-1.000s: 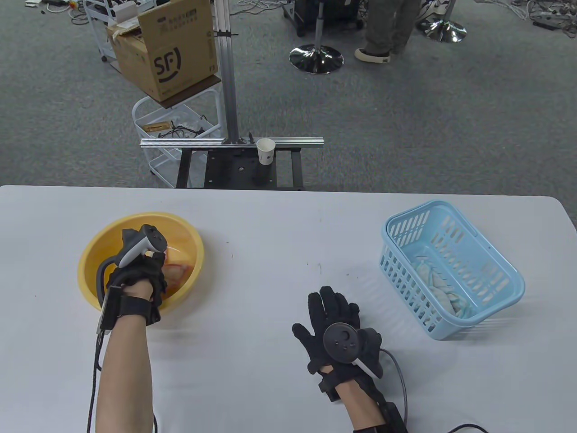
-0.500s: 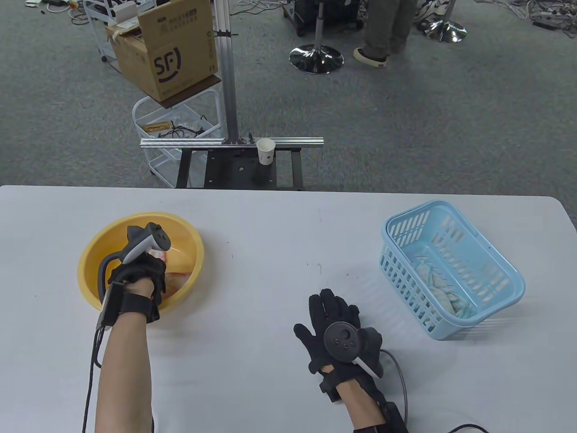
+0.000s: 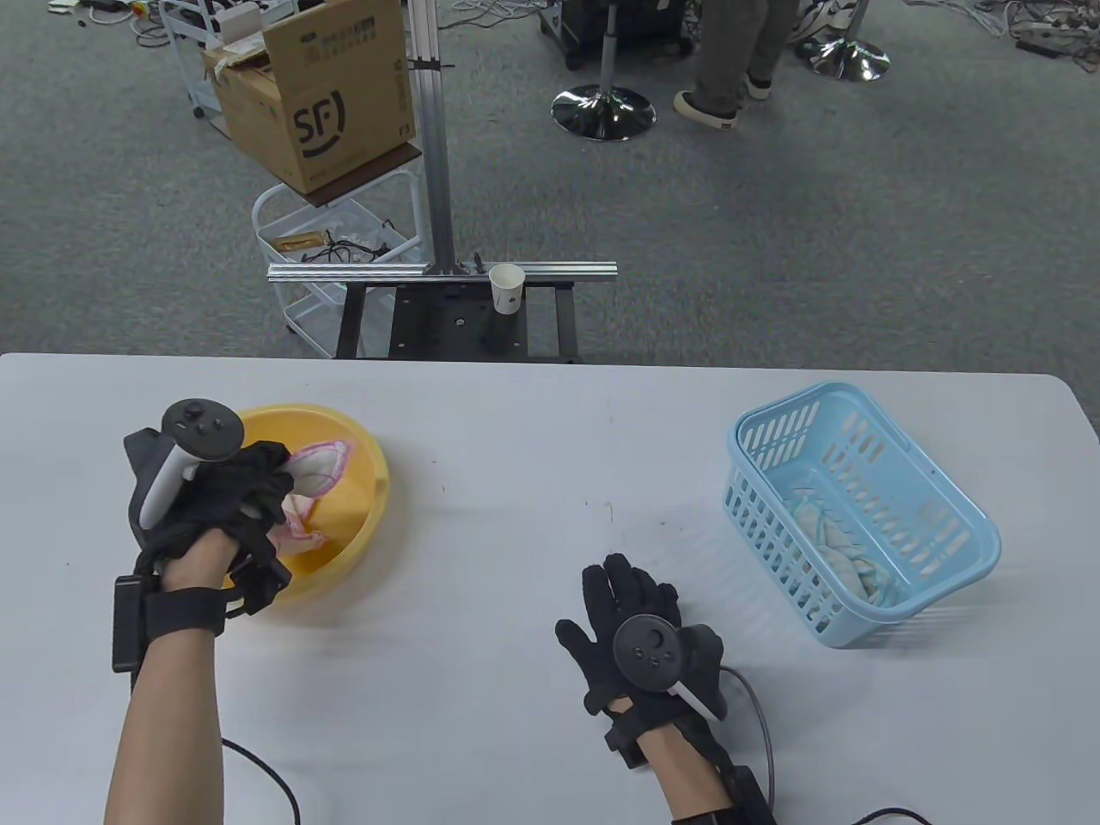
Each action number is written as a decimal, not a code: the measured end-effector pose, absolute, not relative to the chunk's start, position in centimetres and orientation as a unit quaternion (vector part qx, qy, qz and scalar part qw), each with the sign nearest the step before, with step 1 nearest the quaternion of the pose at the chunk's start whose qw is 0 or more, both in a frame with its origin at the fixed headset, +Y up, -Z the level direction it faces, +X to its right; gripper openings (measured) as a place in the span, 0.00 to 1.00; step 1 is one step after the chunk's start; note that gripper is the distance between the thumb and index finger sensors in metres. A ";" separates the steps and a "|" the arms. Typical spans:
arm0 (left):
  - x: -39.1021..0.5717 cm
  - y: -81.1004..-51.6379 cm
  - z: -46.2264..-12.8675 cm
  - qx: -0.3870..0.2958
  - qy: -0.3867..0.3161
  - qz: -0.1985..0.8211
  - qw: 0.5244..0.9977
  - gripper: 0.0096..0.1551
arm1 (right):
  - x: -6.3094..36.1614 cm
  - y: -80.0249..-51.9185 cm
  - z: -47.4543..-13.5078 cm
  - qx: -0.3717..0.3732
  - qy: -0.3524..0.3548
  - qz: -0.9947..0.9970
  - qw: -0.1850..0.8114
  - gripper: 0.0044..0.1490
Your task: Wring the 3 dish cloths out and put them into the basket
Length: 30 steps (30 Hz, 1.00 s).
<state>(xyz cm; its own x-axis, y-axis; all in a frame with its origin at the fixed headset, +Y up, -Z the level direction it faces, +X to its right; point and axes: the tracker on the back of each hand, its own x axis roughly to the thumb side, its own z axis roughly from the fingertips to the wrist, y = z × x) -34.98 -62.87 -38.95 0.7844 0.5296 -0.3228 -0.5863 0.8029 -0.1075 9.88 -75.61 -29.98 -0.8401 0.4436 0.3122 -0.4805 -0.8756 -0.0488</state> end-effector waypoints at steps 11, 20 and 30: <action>-33.5 -56.8 -35.5 0.032 0.071 0.374 0.924 0.26 | 9.1 -75.7 -29.8 0.163 -0.060 0.955 0.240 0.50; -29.5 -51.4 -33.3 0.100 -0.002 0.387 0.917 0.27 | 8.1 -75.3 -29.4 0.192 -0.076 0.949 0.239 0.53; -23.7 -49.9 -32.1 0.096 -0.088 0.418 0.899 0.27 | 6.9 -73.3 -27.9 0.245 -0.173 0.921 0.251 0.57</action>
